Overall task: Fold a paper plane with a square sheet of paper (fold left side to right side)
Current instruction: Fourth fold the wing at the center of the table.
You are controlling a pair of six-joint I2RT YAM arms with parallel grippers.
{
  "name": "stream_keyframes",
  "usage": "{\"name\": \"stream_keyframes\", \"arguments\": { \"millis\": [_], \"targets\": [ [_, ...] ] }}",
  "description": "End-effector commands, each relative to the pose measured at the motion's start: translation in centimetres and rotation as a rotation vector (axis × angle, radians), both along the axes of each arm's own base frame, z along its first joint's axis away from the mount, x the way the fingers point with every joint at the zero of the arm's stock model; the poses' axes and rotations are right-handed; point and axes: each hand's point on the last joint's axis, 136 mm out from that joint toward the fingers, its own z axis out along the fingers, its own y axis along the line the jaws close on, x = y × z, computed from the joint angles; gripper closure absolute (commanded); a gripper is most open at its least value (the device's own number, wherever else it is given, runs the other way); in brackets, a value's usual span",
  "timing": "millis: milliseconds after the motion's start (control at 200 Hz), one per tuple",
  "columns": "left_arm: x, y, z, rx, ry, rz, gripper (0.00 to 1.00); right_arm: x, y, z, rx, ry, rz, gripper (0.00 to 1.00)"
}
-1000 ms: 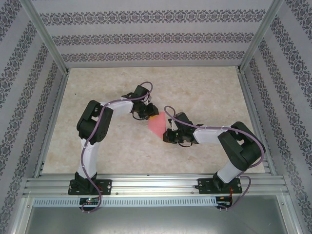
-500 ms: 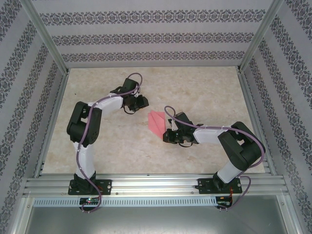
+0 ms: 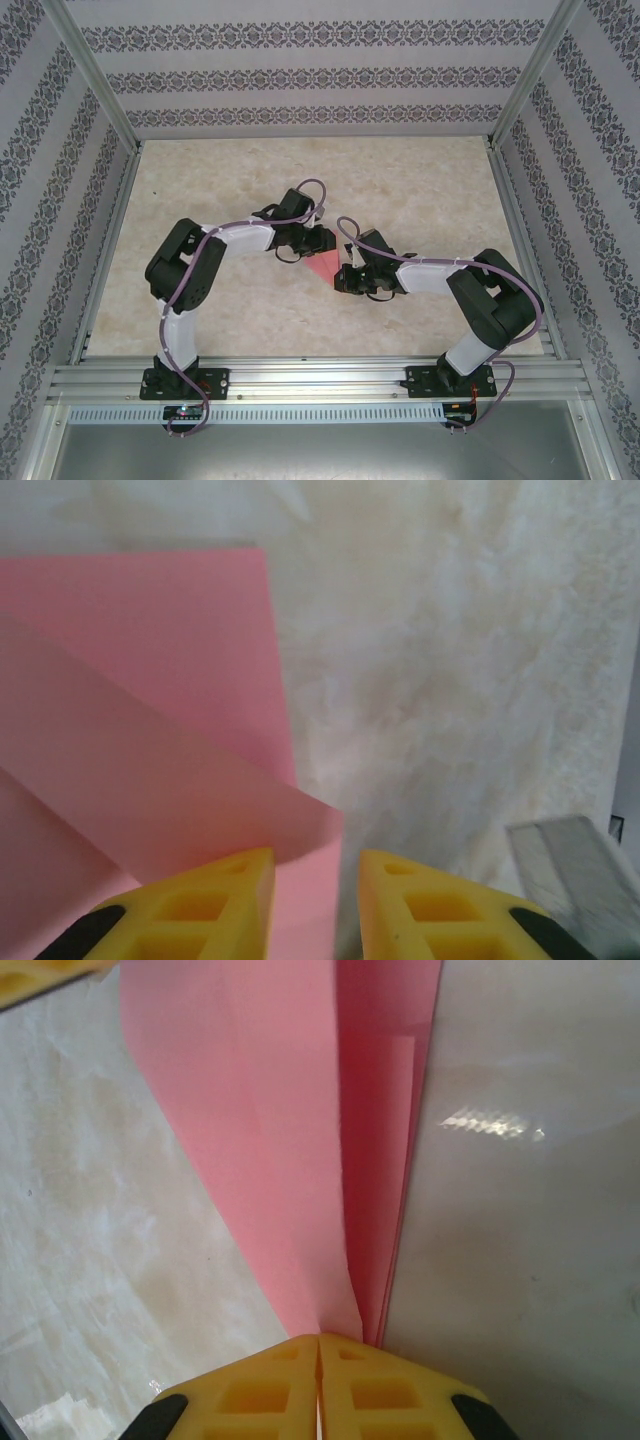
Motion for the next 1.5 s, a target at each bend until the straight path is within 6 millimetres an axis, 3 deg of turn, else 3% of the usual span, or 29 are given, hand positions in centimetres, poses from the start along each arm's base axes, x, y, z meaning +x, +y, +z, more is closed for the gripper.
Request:
{"name": "stream_keyframes", "arguments": {
  "millis": [0,255,485,649,849,1064,1324,1499],
  "targets": [
    [1.9,-0.2,0.0,0.013,-0.038,0.027,0.71,-3.7,-3.1,-3.8,-0.146,0.163,0.000,0.91],
    [1.1,1.7,-4.1,0.129,0.011,0.046,0.71,-2.9,-2.6,-1.9,-0.102,0.119,-0.021,0.89],
    [0.1,2.2,-4.8,0.120,0.025,0.057,0.71,-0.4,-1.5,3.5,0.031,0.008,-0.154,0.87],
    [-0.3,2.2,-5.2,0.110,0.032,0.061,0.72,1.7,-0.3,5.4,0.154,-0.014,-0.315,0.87],
    [-0.4,2.2,-5.5,0.102,0.038,0.062,0.72,3.9,1.5,5.4,0.157,-0.011,-0.379,0.89],
    [-0.4,2.2,-5.5,0.098,0.041,0.067,0.72,4.7,2.8,3.6,0.131,0.021,-0.405,0.90],
    [-0.5,2.2,-5.4,0.099,0.040,0.066,0.72,5.0,1.9,1.0,0.061,0.051,-0.477,0.90],
    [-0.4,2.2,-5.5,0.103,0.039,0.071,0.72,3.4,0.9,-0.6,0.006,0.106,-0.503,0.90]
  ]
}}
